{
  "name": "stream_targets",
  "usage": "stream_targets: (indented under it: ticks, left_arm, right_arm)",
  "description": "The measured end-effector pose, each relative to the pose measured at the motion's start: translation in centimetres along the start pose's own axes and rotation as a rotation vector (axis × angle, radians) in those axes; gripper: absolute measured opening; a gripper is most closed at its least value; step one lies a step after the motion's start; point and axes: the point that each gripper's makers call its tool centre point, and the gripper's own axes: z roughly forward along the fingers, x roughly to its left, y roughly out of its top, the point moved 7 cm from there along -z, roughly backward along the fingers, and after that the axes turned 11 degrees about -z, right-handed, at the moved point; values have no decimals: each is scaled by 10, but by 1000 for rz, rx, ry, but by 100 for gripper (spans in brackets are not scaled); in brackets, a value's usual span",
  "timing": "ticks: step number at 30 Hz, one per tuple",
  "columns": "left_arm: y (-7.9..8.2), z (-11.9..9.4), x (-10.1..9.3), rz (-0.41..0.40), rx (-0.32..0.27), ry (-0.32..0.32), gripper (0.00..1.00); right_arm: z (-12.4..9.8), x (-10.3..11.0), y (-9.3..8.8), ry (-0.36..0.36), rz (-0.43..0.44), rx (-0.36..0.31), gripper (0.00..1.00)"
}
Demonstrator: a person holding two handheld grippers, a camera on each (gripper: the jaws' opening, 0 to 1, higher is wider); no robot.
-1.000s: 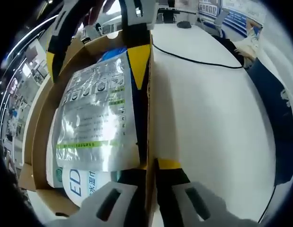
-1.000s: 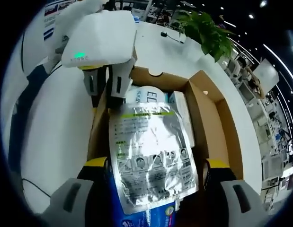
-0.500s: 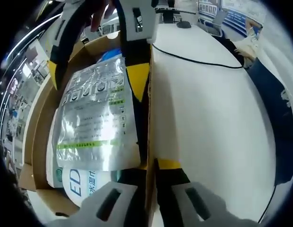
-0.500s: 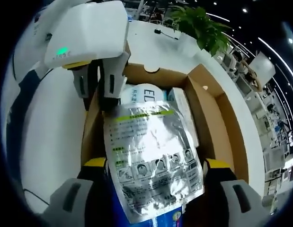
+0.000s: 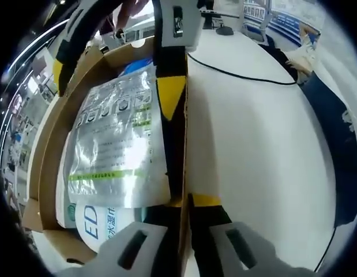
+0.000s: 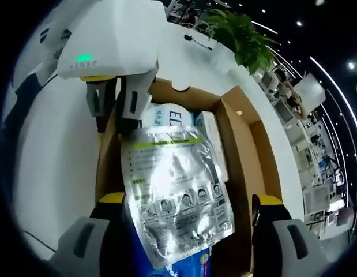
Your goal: Operate the shoe box by opening the lid, removing the specified soft item, and placing it in the target area until the item is outside and the box remains undamaged.
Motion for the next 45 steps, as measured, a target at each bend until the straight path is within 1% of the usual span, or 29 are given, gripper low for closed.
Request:
stream_targets:
  ticks: [4, 5, 6, 9, 10, 12, 14, 15, 18, 21, 23, 25, 28, 30, 31, 33, 36, 39, 42, 45]
  left_arm:
    - [0, -1, 0, 0, 0, 0, 1]
    - [0, 0, 0, -1, 0, 0, 1]
    - [0, 0, 0, -1, 0, 0, 1]
    - [1, 0, 0, -1, 0, -2, 1]
    - [1, 0, 0, -1, 0, -2, 1]
    - [1, 0, 0, -4, 0, -1, 1]
    - [1, -1, 0, -3, 0, -1, 1]
    - [1, 0, 0, -3, 0, -1, 1]
    - [0, 0, 1, -4, 0, -2, 1]
    - [0, 0, 1, -4, 0, -1, 1]
    - [0, 0, 1, -4, 1, 0, 1]
    - [0, 0, 0, -3, 1, 2, 1]
    - [1, -1, 0, -4, 1, 2, 1]
    - [1, -1, 0, -4, 1, 1, 1]
    - [1, -1, 0, -4, 1, 1, 1]
    - [0, -1, 0, -4, 1, 0, 1]
    - [0, -1, 0, -3, 1, 2, 1]
    - [0, 0, 0, -3, 2, 2, 1]
    - [0, 0, 0, -4, 2, 2, 1]
    - [0, 0, 0, -3, 2, 2, 1]
  right_arm:
    - [-6, -1, 4, -37, -23, 13, 91]
    - [-8, -1, 5, -47, -41, 8, 91]
    - [-9, -1, 5, -53, -44, 7, 91]
    - [-15, -6, 7, -101, -54, -5, 94]
    - [-16, -6, 7, -105, -56, -6, 93]
    - [-22, -10, 12, -149, -80, -37, 88]
    - [-27, -16, 14, -197, -102, -22, 87]
    - [-28, -17, 14, -208, -99, -20, 90]
    - [-27, -19, 14, -215, -92, -14, 91]
    - [-32, -20, 16, -250, -110, -7, 91]
    - [-38, -21, 19, -266, -127, -5, 89]
    - [-40, -22, 18, -260, -114, -11, 86]
    - [-48, -33, 15, -312, -91, 10, 89]
    - [-52, -37, 15, -333, -96, 17, 89]
    - [-56, -40, 15, -360, -94, 26, 89]
    - [-61, -45, 15, -398, -119, 39, 87]
    - [-64, -48, 14, -429, -126, 51, 84]
    - [-59, -50, 8, -413, -103, 67, 82]
    - [-53, -52, 4, -414, -113, 95, 81]
    - [-49, -58, 2, -420, -99, 93, 79]
